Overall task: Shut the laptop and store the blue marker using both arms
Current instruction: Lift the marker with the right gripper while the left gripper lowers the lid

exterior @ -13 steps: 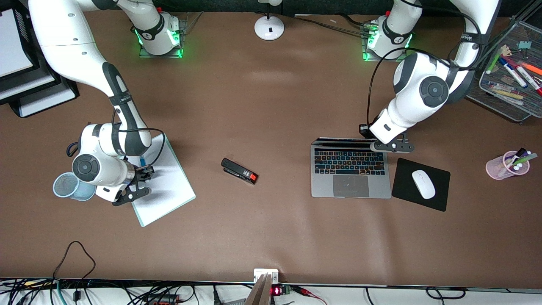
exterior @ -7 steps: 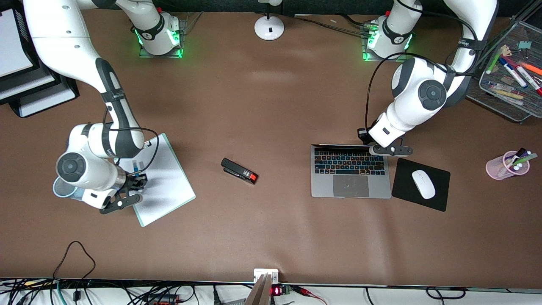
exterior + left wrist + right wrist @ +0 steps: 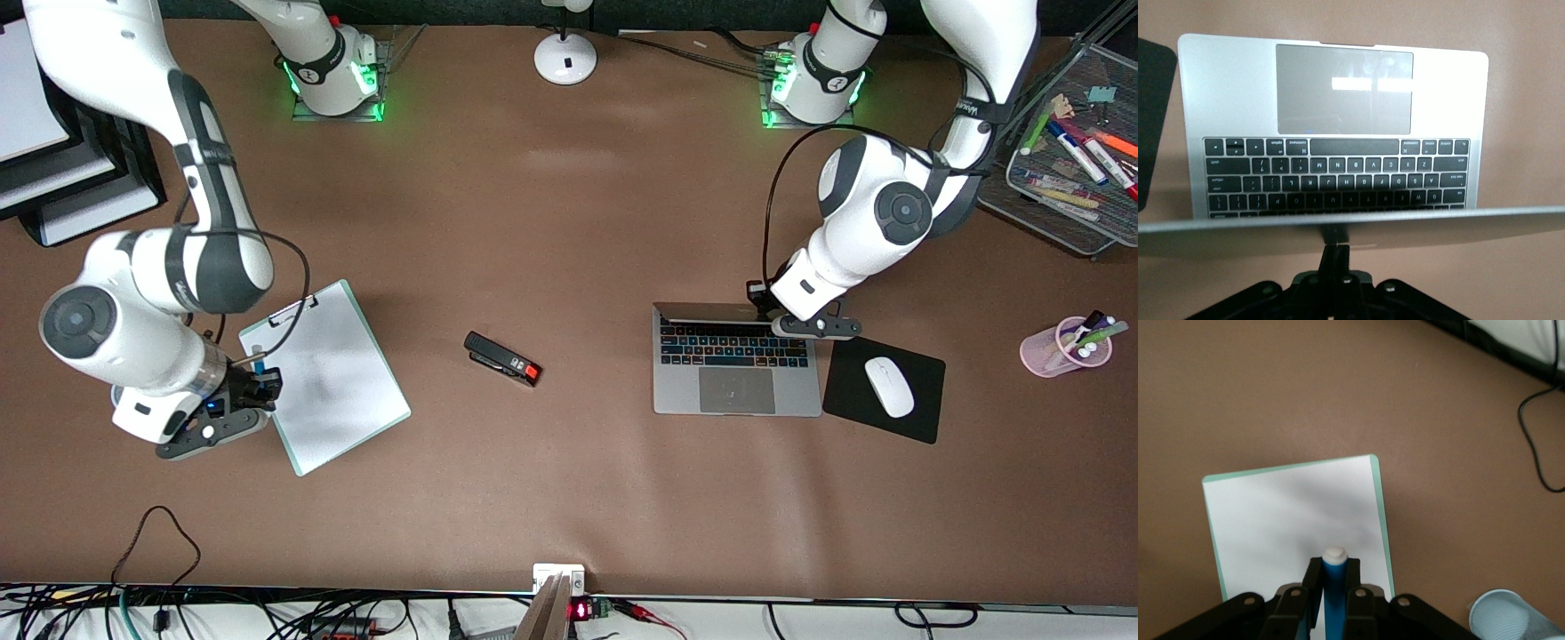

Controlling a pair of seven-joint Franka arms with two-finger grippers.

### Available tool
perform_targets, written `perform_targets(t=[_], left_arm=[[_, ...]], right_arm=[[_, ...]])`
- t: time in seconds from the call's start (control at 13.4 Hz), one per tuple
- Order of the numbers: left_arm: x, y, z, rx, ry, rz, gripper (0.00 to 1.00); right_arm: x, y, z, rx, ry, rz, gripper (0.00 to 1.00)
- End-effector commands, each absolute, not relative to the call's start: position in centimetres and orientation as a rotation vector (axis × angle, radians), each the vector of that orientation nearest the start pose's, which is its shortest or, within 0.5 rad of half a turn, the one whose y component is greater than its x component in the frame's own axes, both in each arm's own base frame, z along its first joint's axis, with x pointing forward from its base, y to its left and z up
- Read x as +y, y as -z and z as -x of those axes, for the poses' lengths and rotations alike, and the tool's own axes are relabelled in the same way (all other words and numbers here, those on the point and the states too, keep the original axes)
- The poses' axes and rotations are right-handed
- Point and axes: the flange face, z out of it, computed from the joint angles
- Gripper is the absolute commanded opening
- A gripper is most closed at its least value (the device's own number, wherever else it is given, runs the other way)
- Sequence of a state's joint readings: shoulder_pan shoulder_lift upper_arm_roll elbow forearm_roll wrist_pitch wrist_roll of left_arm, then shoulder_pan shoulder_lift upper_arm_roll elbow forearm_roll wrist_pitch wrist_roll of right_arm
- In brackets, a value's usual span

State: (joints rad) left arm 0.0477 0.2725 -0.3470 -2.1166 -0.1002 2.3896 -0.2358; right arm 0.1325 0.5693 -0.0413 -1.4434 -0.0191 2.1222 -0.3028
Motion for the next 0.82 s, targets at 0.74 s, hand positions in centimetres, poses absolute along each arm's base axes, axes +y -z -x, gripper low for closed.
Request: perform_targets(t=[0.74], left_arm=[[-17.0,-27.1,-56.9,-0.021,0.049,3.326,0.02]], right_arm=[[2.0,-48.1,-73.1,-1.115,0.611,2.831,0.01]])
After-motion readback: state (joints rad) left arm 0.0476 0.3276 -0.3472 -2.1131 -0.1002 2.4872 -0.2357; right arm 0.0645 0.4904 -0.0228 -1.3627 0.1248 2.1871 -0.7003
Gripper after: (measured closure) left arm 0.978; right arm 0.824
